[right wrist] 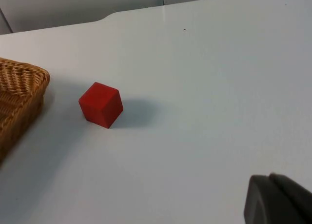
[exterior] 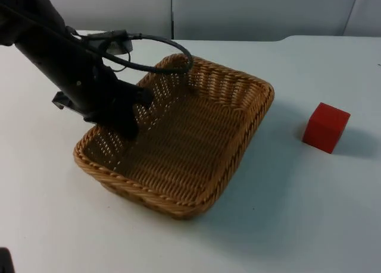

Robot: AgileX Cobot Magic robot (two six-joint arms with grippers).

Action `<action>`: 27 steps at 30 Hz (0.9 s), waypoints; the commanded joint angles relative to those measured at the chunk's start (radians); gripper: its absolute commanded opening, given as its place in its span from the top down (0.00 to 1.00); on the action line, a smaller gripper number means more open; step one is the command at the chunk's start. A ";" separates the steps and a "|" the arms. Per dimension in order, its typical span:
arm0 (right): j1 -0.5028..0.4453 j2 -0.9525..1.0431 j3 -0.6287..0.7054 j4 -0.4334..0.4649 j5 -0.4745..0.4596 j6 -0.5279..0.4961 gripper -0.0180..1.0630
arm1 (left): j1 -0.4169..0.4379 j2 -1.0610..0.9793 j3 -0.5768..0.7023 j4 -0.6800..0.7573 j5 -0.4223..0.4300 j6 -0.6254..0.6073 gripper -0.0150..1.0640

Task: Pick up the basket with the left hand and place the cube into the basket with the right hand.

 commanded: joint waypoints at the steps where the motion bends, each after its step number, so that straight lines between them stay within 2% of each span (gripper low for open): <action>1: 0.005 -0.003 0.006 -0.001 -0.006 0.003 0.99 | 0.018 -0.009 -0.039 -0.030 0.042 -0.016 0.99; 3: 0.005 -0.003 0.006 -0.001 -0.006 0.003 0.99 | 0.030 -0.026 -0.053 -0.032 0.070 -0.059 0.99; 10: 0.005 -0.003 0.006 -0.001 -0.006 0.003 0.99 | 0.037 -0.102 -0.053 -0.036 0.080 -0.077 0.99; 17: 0.005 -0.003 0.006 -0.001 -0.006 0.003 0.99 | 0.037 -0.117 -0.053 -0.057 0.163 -0.083 0.99; 27: 0.005 -0.003 0.006 -0.001 -0.006 0.003 0.99 | 0.037 -0.117 -0.053 -0.057 0.163 -0.081 0.99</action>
